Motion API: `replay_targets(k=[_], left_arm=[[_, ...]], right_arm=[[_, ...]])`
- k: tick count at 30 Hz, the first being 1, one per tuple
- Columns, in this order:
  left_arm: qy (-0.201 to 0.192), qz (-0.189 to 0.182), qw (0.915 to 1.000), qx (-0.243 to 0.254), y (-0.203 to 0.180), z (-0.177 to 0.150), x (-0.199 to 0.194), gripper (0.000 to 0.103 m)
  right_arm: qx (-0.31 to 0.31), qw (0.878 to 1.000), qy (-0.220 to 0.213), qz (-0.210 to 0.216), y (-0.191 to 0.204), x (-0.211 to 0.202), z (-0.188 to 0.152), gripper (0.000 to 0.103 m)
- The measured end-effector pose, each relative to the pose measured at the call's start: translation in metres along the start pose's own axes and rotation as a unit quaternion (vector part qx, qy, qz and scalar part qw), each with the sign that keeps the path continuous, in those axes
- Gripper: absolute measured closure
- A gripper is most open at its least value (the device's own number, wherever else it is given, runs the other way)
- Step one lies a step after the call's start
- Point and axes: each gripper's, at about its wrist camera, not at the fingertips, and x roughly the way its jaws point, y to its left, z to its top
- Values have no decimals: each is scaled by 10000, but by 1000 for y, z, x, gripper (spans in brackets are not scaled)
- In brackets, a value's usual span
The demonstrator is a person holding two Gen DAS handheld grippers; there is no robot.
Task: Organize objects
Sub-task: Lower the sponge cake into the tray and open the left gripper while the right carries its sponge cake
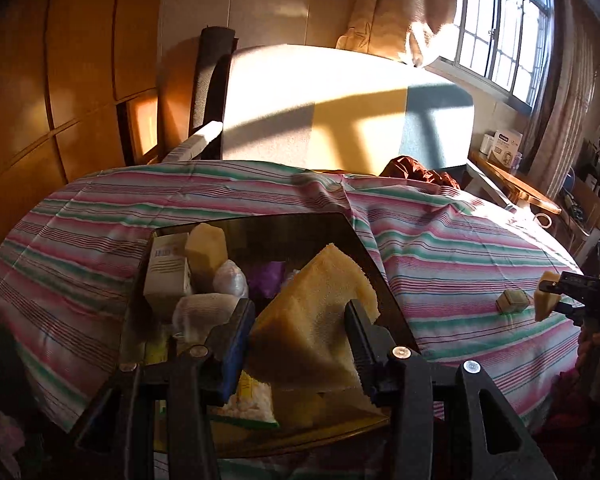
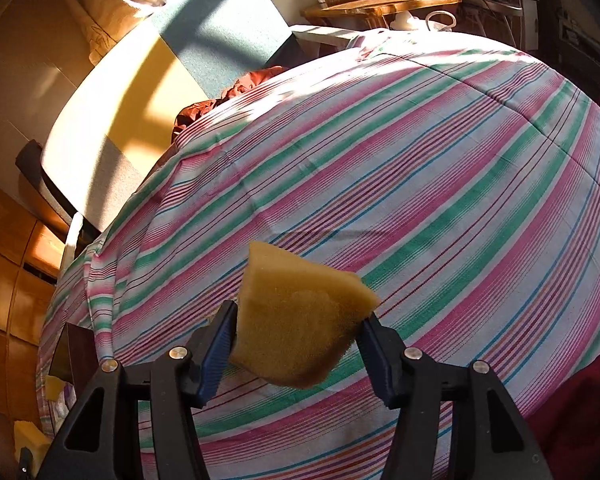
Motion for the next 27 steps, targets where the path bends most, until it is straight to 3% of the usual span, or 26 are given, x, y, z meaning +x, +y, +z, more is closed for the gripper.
replay_targets(k=[7,13,22,27], left_arm=[[123,320,9993,-179,23,-5,8,55],[348,366,9982,-314,33,-5,26,55],[695,307,9961,-452,37,6,67,54],[849,566,9941,-376,36,20,109,51]], right_arm=[[-945,9946,-144,392,43,-7,-13,44],[-1586,9861,-65,492,70,-3,-28,44],[-1605,9852,-16,605,71,-2,-27,44],[-1676,9839,14,619,73,-1,-28,44]])
